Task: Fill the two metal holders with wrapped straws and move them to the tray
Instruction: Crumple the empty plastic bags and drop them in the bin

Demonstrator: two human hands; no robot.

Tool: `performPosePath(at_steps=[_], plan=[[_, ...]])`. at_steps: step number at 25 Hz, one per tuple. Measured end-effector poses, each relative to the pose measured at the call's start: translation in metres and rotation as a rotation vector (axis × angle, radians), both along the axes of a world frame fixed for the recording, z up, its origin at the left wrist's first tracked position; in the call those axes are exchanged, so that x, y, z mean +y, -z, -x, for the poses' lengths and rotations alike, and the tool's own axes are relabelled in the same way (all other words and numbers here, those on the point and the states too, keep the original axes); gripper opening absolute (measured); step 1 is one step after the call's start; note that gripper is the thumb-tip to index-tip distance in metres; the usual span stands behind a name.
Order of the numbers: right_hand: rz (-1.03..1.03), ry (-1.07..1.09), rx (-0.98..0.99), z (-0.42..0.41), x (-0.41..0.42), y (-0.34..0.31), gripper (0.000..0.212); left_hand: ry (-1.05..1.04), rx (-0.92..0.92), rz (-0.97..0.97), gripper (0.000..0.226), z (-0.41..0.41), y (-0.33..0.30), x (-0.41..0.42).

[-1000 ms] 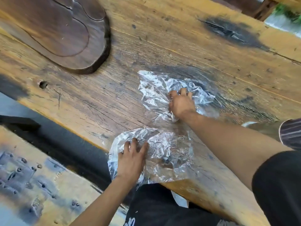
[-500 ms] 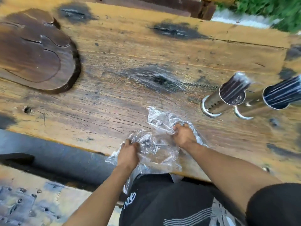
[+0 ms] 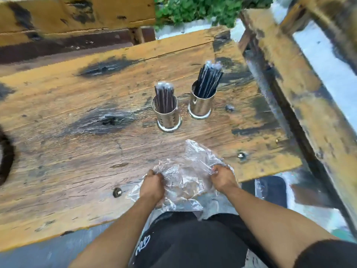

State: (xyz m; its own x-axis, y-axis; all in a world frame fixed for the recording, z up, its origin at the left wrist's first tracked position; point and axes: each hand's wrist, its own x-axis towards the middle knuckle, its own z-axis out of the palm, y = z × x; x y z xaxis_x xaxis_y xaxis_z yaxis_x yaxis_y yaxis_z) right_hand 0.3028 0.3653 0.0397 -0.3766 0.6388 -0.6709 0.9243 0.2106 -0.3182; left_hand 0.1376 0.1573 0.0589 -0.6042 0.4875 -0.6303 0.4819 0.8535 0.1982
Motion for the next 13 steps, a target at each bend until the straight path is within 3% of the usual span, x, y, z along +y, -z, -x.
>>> performPosePath(at_steps=[5,9,13], plan=[[0.048,0.265,0.024,-0.082,0.047,-0.009,0.015,0.127,0.021,-0.004,0.044,-0.046,-0.009,0.080],[0.034,0.442,0.046,-0.129,0.072,-0.013,0.018,0.336,0.027,-0.011,0.038,-0.064,-0.007,0.131],[-0.026,0.605,0.024,-0.162,0.083,-0.016,0.003,0.529,0.024,-0.041,0.035,-0.073,-0.003,0.187]])
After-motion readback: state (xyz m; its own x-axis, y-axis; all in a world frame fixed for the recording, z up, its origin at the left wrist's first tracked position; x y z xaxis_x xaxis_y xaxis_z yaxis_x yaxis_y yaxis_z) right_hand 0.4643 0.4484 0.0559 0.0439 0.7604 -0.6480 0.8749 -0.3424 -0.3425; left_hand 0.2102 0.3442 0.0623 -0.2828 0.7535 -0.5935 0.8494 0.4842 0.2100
